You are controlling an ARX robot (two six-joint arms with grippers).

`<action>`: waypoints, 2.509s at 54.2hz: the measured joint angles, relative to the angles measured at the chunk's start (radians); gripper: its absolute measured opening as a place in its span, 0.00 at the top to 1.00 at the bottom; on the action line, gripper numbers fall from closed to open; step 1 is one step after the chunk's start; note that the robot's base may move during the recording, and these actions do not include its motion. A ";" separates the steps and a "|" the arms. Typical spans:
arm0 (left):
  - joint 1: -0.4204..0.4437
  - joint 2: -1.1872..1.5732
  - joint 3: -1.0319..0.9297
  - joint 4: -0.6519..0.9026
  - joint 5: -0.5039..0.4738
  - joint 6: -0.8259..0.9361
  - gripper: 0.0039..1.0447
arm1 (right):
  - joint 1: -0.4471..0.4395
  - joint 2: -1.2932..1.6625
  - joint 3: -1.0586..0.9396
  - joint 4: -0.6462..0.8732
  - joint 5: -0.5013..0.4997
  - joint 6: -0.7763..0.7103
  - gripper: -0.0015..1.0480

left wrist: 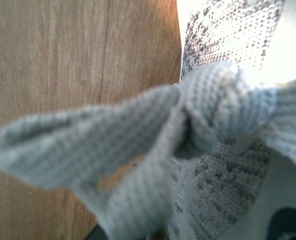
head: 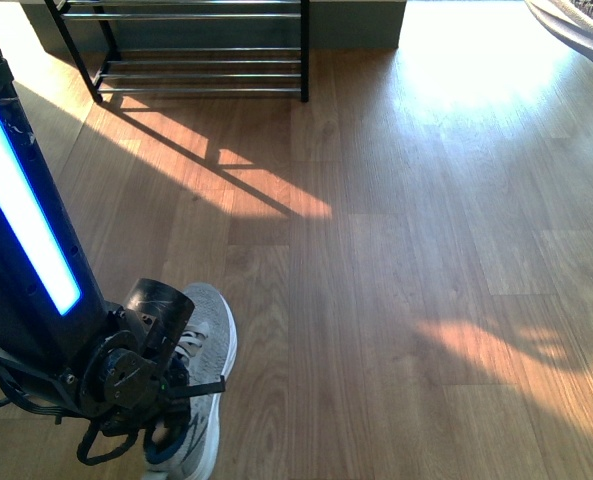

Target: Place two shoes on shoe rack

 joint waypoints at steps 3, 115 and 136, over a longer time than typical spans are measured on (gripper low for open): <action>0.004 0.000 -0.002 0.006 -0.010 0.000 0.86 | 0.000 0.000 0.000 0.000 0.000 0.000 0.99; -0.020 -2.058 -0.724 -0.419 -0.426 0.314 0.98 | 0.000 0.000 0.000 0.000 0.000 0.000 0.99; -0.020 -2.058 -0.724 -0.419 -0.425 0.315 0.98 | 0.000 0.000 0.000 0.000 0.000 0.000 0.99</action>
